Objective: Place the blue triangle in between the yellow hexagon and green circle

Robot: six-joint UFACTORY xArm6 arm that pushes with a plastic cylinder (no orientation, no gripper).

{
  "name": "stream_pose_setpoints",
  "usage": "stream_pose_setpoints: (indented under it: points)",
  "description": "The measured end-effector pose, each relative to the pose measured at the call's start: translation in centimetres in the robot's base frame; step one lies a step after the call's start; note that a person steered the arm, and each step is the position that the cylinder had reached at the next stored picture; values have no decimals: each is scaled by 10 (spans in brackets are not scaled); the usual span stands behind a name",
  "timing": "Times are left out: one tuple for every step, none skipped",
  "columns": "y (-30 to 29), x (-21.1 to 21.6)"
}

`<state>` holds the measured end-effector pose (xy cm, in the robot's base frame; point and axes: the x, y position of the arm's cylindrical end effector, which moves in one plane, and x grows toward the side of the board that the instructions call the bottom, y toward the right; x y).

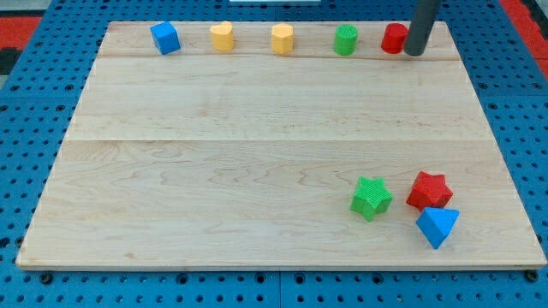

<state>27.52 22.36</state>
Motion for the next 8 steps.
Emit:
stream_pose_setpoints:
  points:
    - [51, 75]
    - [92, 179]
    - [96, 261]
    - [49, 274]
    - [0, 300]
    - [-24, 342]
    - [-66, 317]
    - [-66, 267]
